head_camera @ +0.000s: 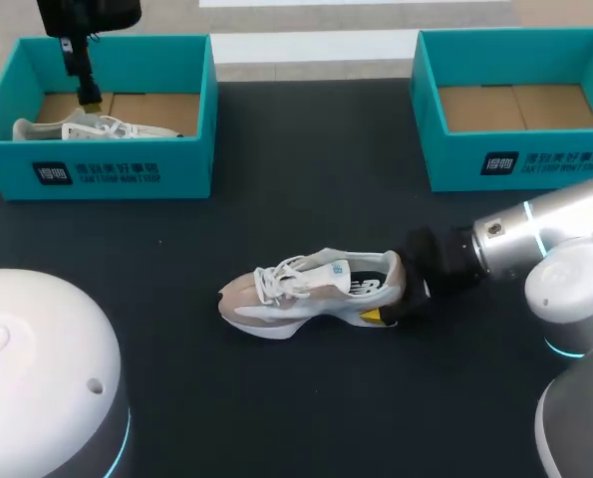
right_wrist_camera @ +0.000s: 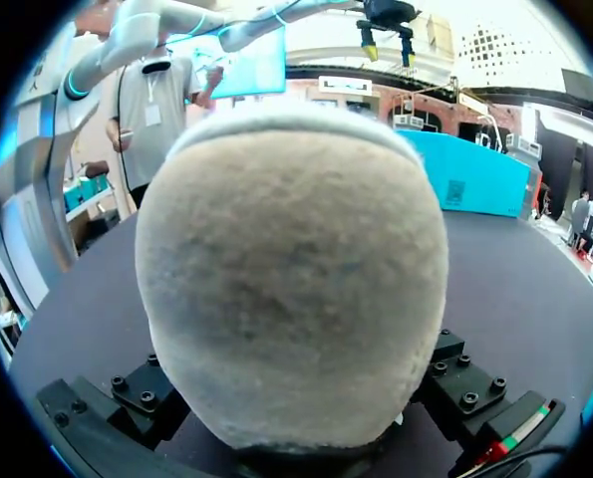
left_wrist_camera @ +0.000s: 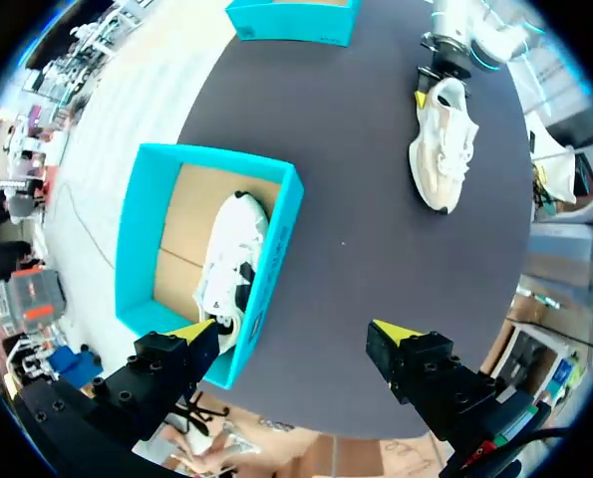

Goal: Take the shoe out of the shoebox, open the shoe tongue, remove and reinsert the insole, then place the shoe into the shoebox

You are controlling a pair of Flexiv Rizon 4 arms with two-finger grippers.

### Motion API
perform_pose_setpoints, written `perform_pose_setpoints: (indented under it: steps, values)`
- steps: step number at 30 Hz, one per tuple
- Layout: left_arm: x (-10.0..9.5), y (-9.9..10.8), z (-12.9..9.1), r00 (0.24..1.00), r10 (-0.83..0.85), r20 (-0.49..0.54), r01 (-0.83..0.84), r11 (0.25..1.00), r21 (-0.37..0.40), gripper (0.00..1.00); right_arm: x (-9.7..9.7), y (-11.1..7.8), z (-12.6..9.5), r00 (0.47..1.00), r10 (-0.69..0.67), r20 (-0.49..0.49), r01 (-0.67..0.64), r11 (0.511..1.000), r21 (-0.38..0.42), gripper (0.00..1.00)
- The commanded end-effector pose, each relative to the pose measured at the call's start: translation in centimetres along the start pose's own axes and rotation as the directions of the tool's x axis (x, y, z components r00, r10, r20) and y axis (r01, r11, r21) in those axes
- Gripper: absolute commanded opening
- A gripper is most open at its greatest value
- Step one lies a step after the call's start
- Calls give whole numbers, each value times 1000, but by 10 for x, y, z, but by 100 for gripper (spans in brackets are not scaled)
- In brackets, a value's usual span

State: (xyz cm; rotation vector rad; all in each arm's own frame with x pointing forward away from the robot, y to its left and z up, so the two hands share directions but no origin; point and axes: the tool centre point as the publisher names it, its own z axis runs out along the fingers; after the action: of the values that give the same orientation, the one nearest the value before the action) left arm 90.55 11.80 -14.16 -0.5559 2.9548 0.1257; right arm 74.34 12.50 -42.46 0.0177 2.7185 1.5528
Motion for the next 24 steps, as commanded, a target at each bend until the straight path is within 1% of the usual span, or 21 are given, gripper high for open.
perform_pose_setpoints:
  steps: [1,14,15,16,17,18,20,21,24]
  values:
    - [1,2,1,756,-655,-13,654,753,72,100,-3,-1,5,1000,1,1,-1,1000,5,0]
    - [1,2,1,756,-655,-13,654,753,72,100,-3,-1,5,1000,1,1,-1,1000,5,0]
    - [7,0,1,737,-676,-6,674,734,79,100,-3,-1,5,1000,1,1,-1,1000,5,0]
    - [11,-4,0,702,-712,-31,712,700,44,100,-3,-1,5,1000,1,1,-1,1000,5,0]
    - [19,-9,-1,676,-737,-13,735,674,69,100,-3,-1,5,1000,1,1,-1,1000,5,0]
    - [23,-11,-3,643,-764,-45,766,642,43,100,-3,-1,5,1000,1,1,-1,1000,5,0]
    - [35,-17,-5,601,-798,-44,799,599,54,100,-3,-1,5,1000,1,1,-1,1000,5,0]
    - [40,-22,-7,568,-821,-57,823,566,40,100,-3,-1,5,1000,1,1,-1,1000,5,0]
    - [50,-33,-8,516,-854,-69,857,514,42,100,-3,-1,5,1000,1,1,-1,1000,5,0]
